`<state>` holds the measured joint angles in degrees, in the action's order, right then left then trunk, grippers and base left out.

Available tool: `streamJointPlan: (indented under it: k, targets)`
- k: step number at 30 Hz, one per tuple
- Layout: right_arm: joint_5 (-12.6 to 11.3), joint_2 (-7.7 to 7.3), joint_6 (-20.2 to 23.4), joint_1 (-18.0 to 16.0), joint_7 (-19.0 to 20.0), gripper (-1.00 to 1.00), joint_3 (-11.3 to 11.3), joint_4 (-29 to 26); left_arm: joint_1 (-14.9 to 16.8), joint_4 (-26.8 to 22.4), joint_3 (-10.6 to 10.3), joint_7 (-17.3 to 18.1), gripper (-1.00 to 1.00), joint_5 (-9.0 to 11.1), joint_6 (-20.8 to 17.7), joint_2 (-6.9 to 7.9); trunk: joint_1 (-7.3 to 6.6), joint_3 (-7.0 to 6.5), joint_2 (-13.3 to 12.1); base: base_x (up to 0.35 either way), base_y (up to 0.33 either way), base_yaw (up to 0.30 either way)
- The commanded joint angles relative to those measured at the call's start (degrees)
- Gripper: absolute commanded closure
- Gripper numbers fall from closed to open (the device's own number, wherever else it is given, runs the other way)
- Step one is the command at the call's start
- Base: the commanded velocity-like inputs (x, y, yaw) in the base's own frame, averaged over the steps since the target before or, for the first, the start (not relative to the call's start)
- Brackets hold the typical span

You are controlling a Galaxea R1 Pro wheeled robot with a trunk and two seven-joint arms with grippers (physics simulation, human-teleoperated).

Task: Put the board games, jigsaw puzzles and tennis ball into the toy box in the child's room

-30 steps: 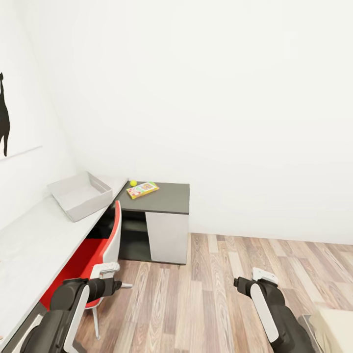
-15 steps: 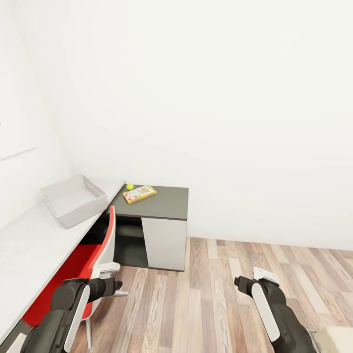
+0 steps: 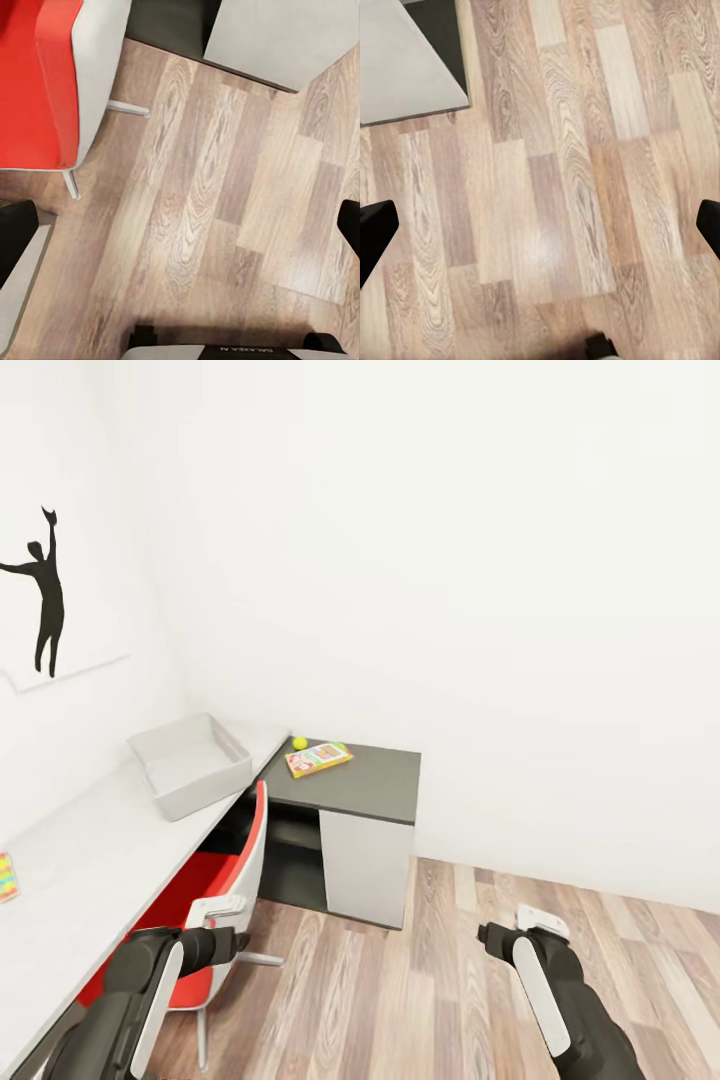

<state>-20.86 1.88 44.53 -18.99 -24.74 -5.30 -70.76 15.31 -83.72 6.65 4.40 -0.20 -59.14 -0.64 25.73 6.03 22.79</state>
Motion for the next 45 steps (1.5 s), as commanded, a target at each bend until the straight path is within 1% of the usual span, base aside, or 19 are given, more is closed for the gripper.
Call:
streamJointPlan:
  k: [1,13,17,19,20,22,23,25,26,28,29,31,32,33,35,37,41,44,45]
  targets:
    - [-0.62,0.02,0.11,-0.05,-0.47,-1.0,-0.07,-0.08,0.07,-0.04,0.14,0.34,-1.0,-0.07,-0.27,-0.08,0.05,0.13,0.13,0.158,-0.058,0.151]
    - [0.1,-0.09,-0.48,0.08,-0.49,-1.0,0.73,-2.55,-0.26,-1.25,-0.33,0.36,-1.0,-0.07,-0.64,0.04,0.05,0.13,0.13,0.116,-0.065,0.017]
    - [-0.19,-0.11,0.48,0.63,-0.49,-1.0,0.79,-8.0,-0.34,-2.1,0.32,0.58,-1.0,0.12,-0.86,0.43,0.05,0.14,0.13,0.009,-0.005,0.0]
    - [-0.47,-0.07,2.83,0.68,-0.44,-1.0,0.8,-13.18,-0.36,-2.34,1.92,0.96,-1.0,0.35,-0.86,0.6,0.05,0.14,0.13,0.003,-0.002,0.0]
    - [-0.51,-0.07,3.76,0.68,-0.42,-1.0,0.81,-14.18,-0.36,-2.37,2.59,1.19,-1.0,0.39,-0.86,0.64,0.05,0.14,0.13,0.002,-0.001,0.0]
    - [-0.66,0.0,7.31,0.68,-0.28,-1.0,0.81,-16.55,-0.37,-2.45,5.83,3.69,-1.0,0.53,-0.86,0.99,0.05,0.14,0.13,0.001,0.0,0.0]
    - [-0.68,0.01,7.91,0.69,-0.25,-1.0,0.81,-16.88,-0.37,-2.46,6.62,4.88,-1.0,0.55,-0.86,1.25,0.05,0.14,0.13,0.0,0.0,0.0]
    - [-0.72,0.03,9.1,0.68,-0.2,-1.0,0.81,-17.52,-0.37,-2.48,8.73,10.32,-1.0,0.61,-0.86,2.54,0.05,0.14,0.13,0.0,0.0,0.0]
    - [-0.74,0.04,9.62,0.68,-0.17,-1.0,0.81,-17.76,-0.37,-2.49,10.06,15.69,-1.0,0.69,-0.86,4.0,0.05,0.14,0.13,0.0,0.0,0.0]
    - [-0.78,0.08,10.5,0.67,-0.11,-1.0,0.86,-18.03,-0.37,-2.38,13.18,29.68,-1.0,1.27,-0.86,7.76,0.05,0.14,0.13,0.0,0.0,0.0]
    - [-0.81,0.11,10.67,0.68,-0.1,-1.0,0.86,-18.06,-0.37,-2.32,14.05,33.56,-1.0,1.41,-0.86,8.72,0.05,0.14,0.13,0.0,0.0,0.0]
    - [-1.25,0.48,11.23,0.66,-0.1,-1.0,1.08,-18.14,-0.37,-1.83,17.6,48.84,-1.0,1.49,-0.86,12.19,0.05,0.14,0.13,0.002,0.0,0.0]
    - [-1.41,0.69,11.36,0.67,-0.11,-1.0,1.22,-18.15,-0.37,-1.68,18.44,52.2,-1.0,1.48,-0.86,12.92,0.05,0.14,0.13,0.014,0.0,0.0]
    - [-1.69,1.1,11.75,0.67,-0.12,-1.0,1.48,-18.14,-0.37,-1.42,19.99,57.98,-1.0,1.44,-0.86,14.15,0.05,0.14,0.13,0.038,0.0,0.0]
    - [-1.92,1.81,12.36,0.47,-0.13,-1.0,1.9,-18.1,-0.37,-1.15,21.88,63.69,-1.0,1.44,-0.86,15.35,0.05,0.14,0.13,0.036,0.0,0.0]
    - [-2.02,3.21,12.86,0.3,-0.11,-1.0,2.8,-18.01,-0.37,-0.96,24.6,67.32,-1.0,1.55,-0.66,16.04,0.05,0.14,0.13,0.016,0.0,0.0]
    - [-2.1,4.36,13.72,0.14,0.06,-1.0,4.52,-18.2,-0.37,-0.83,28.91,68.93,-1.0,1.56,-0.4,16.41,0.05,0.14,0.13,0.006,0.0,0.0]
    - [-2.23,5.23,15.31,0.01,0.34,-1.0,6.53,-19.0,-0.37,-0.77,31.43,69.44,-1.0,1.77,-0.33,16.32,0.05,0.14,0.13,0.002,0.0,0.0]
    - [-2.38,5.44,15.42,-0.01,0.42,-1.0,6.88,-19.01,-0.37,-0.77,31.71,69.43,-1.0,1.79,-0.32,16.28,0.05,0.14,0.13,0.0,0.0,0.0]
